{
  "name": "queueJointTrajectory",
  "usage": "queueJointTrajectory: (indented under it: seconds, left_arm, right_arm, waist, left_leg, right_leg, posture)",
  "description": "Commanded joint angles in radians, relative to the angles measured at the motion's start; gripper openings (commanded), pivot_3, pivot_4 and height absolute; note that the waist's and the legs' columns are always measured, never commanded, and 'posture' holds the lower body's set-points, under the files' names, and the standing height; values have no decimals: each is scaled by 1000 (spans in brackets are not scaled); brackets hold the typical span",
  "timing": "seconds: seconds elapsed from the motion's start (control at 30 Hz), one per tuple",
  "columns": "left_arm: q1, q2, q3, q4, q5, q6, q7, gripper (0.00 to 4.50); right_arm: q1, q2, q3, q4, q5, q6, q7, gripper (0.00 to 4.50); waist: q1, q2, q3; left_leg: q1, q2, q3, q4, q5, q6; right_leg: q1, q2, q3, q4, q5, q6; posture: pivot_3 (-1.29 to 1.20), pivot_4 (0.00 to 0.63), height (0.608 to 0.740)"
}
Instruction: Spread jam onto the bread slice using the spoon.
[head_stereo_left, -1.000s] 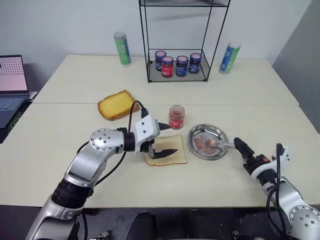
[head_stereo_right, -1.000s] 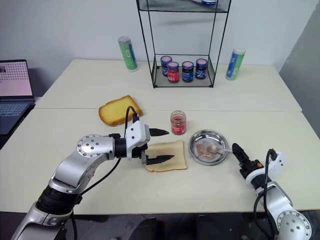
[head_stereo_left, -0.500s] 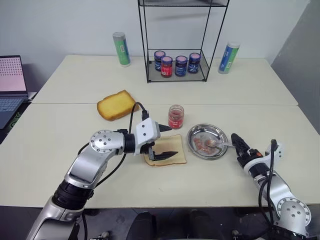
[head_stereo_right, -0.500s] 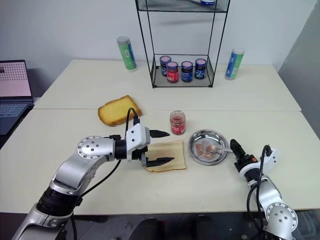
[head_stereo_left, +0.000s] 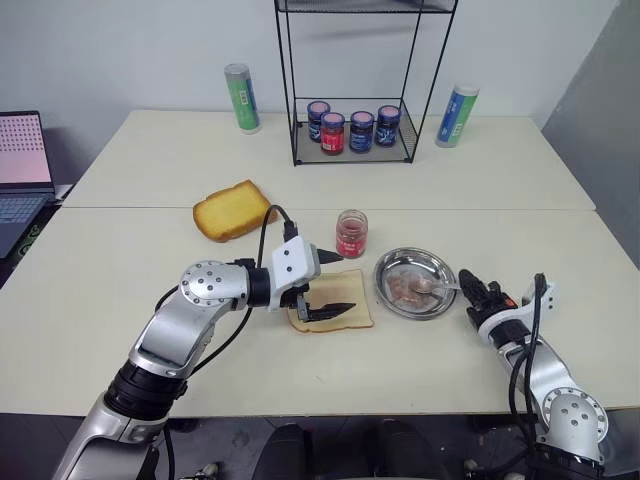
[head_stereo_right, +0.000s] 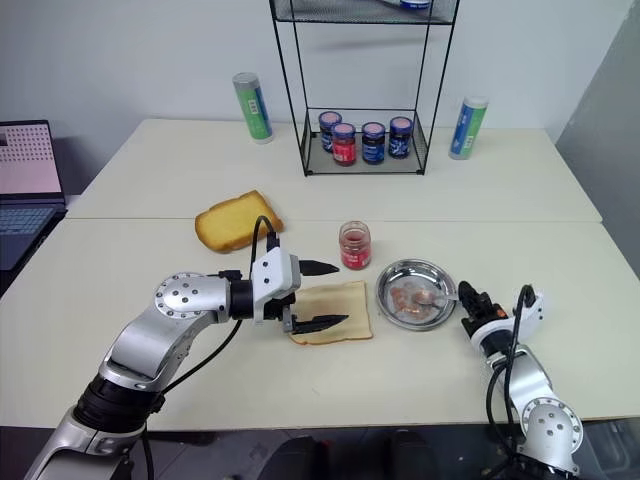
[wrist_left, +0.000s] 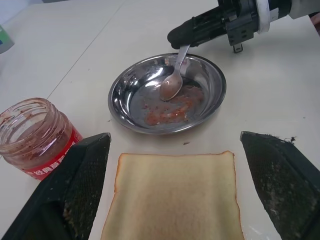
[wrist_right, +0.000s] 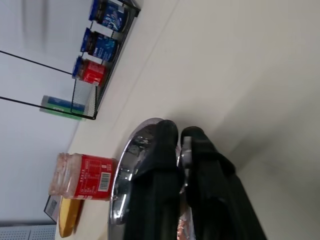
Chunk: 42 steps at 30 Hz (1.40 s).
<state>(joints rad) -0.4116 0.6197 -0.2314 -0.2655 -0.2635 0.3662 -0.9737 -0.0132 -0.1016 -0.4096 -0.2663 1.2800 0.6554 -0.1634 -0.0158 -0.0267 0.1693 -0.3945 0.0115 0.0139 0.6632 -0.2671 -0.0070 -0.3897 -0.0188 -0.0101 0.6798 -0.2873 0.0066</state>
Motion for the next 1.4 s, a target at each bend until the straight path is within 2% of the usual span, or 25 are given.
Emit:
queueJointTrajectory:
  seconds: [0.03, 0.2, 0.33, 0.4, 0.53, 0.63, 0.73, 0.83, 1.13, 1.4]
  left_arm:
    - [-7, -9, 7, -14, -1, -4, 2, 4348]
    - [-11, -22, 26, -10, -14, 13, 19, 4348]
    - [-19, -38, 75, -11, -58, 68, 43, 4348]
    - [-24, -43, 106, -8, -76, 94, 61, 4348]
    - [-33, -45, 146, 15, -70, 100, 98, 4348]
    - [-41, -55, 173, 31, -71, 109, 127, 4348]
    - [-45, -74, 186, 57, -58, 91, 160, 4348]
    - [-33, -90, 195, 62, -49, 83, 193, 4348]
    - [73, -82, 253, -8, -56, 103, 263, 4348]
    - [89, -86, 253, -35, -55, 111, 288, 4348]
  right_arm:
    - [-1, -8, -16, -20, 15, -14, -9, 78]
    - [-60, -88, -14, -61, 15, 7, -4, 78]
    - [-179, -224, -16, -81, 56, 63, 0, 78]
    - [-294, -316, -4, -66, 78, 109, 15, 78]
    - [-510, -463, 107, -12, -14, 188, 132, 78]
    - [-627, -514, 205, 33, -112, 208, 233, 78]
    - [-766, -514, 356, 118, -267, 200, 341, 78]
    - [-826, -510, 453, 172, -389, 172, 438, 78]
    - [-906, -405, 522, 275, -568, 126, 572, 78]
    - [-931, -339, 603, 366, -767, 14, 680, 78]
  waist:
    - [0, 0, 0]
    - [0, 1, 1]
    - [-5, 5, 3]
    - [-6, 5, 3]
    - [-12, 7, 5]
    - [-12, 6, 4]
    - [-10, 6, 5]
    - [-10, 6, 5]
    - [-6, 4, 5]
    - [-8, 4, 5]
  left_leg:
    - [0, 0, 0, 0, 0, 0]
    - [0, 0, 0, 0, 0, 0]
    - [-1, -1, 1, 1, 0, 0]
    - [-1, -1, 0, 1, 0, 0]
    - [-4, 0, -1, 0, 0, 0]
    - [-4, 0, 0, 0, 0, 0]
    - [-6, 0, -2, 0, 0, 0]
    - [-7, -1, 0, 1, 0, 0]
    - [-15, -1, 0, 2, 0, 0]
    - [-15, -1, 0, 2, 0, 0]
  right_leg:
    - [0, 0, 0, 0, 0, 0]
    - [0, 0, 0, 0, 0, 0]
    - [-1, -1, 1, 0, 0, 0]
    - [-1, 0, 0, 0, 0, 0]
    - [-4, 1, -1, 1, 0, 0]
    - [-5, 1, 0, 1, 0, 0]
    - [-5, 1, -2, -1, 0, 0]
    - [-7, -1, 0, -1, 0, 0]
    - [-16, -2, -1, 1, 1, -1]
    - [-16, -2, -2, 1, 1, -1]
  posture:
    - [0, 150, 740]
    - [0, 150, 740]
    - [0, 150, 740]
    - [0, 150, 740]
    - [0, 150, 740]
    - [0, 150, 740]
    - [0, 150, 740]
    - [0, 150, 740]
    - [0, 150, 740]
    - [0, 150, 740]
